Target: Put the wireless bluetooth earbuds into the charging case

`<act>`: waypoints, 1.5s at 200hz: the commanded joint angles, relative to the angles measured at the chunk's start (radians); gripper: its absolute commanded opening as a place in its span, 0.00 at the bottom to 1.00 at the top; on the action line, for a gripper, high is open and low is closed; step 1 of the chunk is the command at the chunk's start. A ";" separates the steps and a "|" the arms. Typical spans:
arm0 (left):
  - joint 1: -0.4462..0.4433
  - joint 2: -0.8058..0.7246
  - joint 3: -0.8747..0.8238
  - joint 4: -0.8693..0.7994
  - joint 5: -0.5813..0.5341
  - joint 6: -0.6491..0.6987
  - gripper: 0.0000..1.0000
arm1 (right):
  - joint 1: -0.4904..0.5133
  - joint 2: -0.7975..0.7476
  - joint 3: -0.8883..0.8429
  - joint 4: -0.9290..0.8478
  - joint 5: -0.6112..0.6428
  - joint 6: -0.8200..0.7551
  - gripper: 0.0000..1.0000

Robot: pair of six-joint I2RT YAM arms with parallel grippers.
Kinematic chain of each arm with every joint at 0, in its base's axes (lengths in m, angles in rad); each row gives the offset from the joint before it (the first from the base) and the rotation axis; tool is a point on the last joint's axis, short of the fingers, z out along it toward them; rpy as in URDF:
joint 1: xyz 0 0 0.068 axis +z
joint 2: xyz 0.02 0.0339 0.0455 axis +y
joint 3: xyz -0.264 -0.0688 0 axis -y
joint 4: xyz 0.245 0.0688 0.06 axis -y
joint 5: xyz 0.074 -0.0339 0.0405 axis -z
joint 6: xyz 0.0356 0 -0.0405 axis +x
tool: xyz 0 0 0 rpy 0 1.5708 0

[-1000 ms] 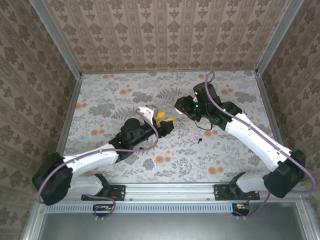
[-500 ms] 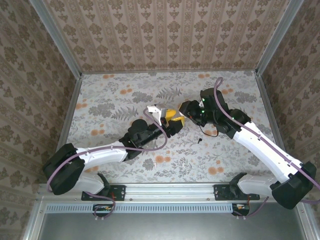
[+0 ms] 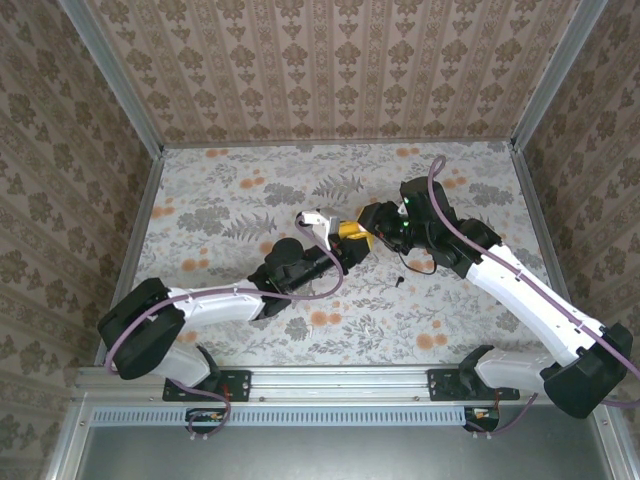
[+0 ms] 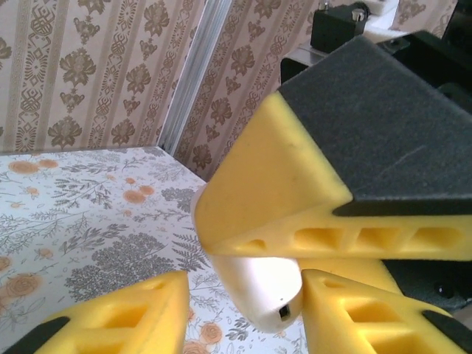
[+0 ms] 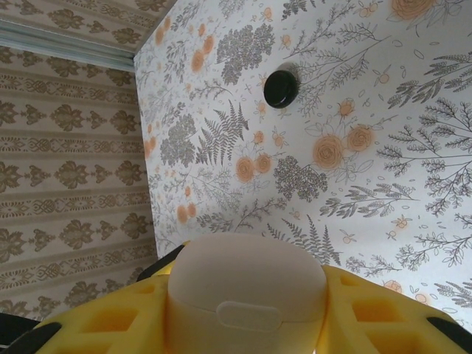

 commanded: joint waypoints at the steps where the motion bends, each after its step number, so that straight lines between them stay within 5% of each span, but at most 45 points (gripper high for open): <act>1: 0.003 0.001 0.033 0.059 -0.010 -0.023 0.38 | 0.007 -0.007 -0.008 0.011 -0.030 0.014 0.41; 48: 0.016 -0.007 0.005 0.095 -0.005 -0.054 0.24 | 0.009 -0.002 -0.018 0.023 -0.040 0.016 0.43; 106: 0.027 -0.033 -0.047 0.154 -0.015 -0.113 0.16 | -0.007 -0.018 0.000 0.045 -0.071 0.011 0.69; 139: 0.037 -0.055 -0.094 0.195 -0.025 -0.141 0.15 | -0.022 -0.026 -0.037 0.143 -0.154 0.101 0.72; 232: 0.030 -0.063 -0.105 0.216 -0.002 -0.155 0.14 | -0.029 0.037 -0.031 0.176 -0.191 0.123 0.72; 271: 0.018 -0.071 -0.107 0.210 0.001 -0.144 0.14 | -0.045 0.072 -0.021 0.187 -0.208 0.116 0.62; 300: 0.014 -0.080 -0.110 0.191 -0.002 -0.136 0.15 | -0.044 0.087 0.003 0.182 -0.212 0.088 0.45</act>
